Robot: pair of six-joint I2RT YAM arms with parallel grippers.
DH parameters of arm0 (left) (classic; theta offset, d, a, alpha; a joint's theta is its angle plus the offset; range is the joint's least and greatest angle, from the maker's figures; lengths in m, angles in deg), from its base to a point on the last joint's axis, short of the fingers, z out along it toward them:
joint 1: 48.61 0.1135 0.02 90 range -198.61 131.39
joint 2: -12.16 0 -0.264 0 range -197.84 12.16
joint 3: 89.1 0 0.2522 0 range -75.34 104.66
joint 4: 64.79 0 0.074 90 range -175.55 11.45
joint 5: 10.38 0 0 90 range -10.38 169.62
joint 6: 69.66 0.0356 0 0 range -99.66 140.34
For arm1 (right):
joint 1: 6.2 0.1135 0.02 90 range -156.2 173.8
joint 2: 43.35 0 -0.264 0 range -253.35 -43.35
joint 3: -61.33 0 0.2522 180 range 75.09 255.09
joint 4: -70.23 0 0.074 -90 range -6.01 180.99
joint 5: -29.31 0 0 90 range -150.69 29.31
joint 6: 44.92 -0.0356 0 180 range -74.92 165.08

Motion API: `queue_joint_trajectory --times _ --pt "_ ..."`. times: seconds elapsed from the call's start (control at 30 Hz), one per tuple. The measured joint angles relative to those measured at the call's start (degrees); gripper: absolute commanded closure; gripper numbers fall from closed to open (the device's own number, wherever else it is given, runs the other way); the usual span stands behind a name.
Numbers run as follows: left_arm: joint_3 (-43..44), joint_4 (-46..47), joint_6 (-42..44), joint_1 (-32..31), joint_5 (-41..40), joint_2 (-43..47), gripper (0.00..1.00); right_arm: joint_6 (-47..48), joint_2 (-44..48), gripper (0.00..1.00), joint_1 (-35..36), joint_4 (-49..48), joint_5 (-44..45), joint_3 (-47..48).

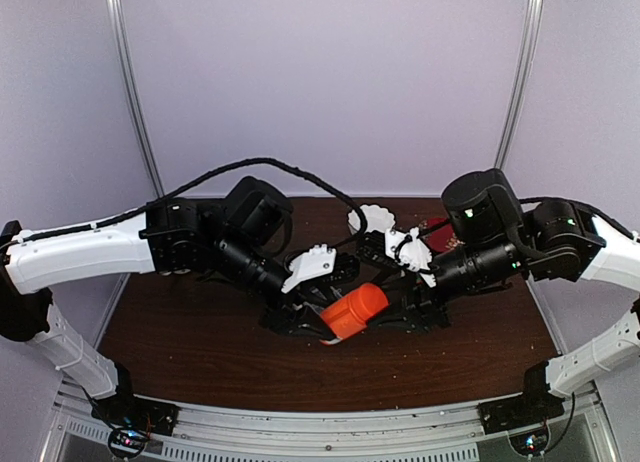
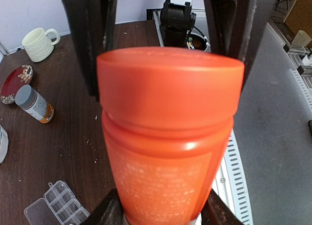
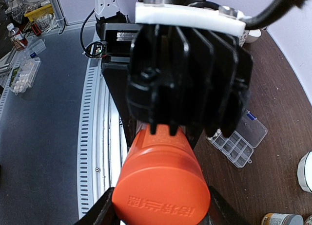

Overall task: Sort the pills into containers
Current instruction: Pass from the left arm to the right

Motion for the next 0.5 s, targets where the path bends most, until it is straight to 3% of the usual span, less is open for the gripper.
queue_joint_trajectory --times 0.1,0.37,0.4,0.43,0.5 --pt "0.00 0.02 0.00 -0.02 -0.22 0.00 0.96 -1.11 0.59 0.65 0.00 -1.03 0.22 -0.92" --pt "-1.11 1.81 -0.35 -0.13 -2.40 0.85 0.23 -1.22 0.70 0.64 0.00 -1.20 1.57 -1.14" --pt "-2.05 3.02 -0.94 -0.13 -3.32 1.53 0.08 -1.36 0.87 0.64 0.00 -1.40 2.10 -1.49" --pt "-2.82 3.72 -1.49 0.02 -4.59 2.25 0.03 -1.44 1.22 0.63 -0.02 -1.36 2.60 -2.12" --pt "-4.76 5.68 -3.08 1.03 -5.99 4.22 0.02 -1.70 2.34 0.63 -0.28 -1.20 3.48 -3.96"
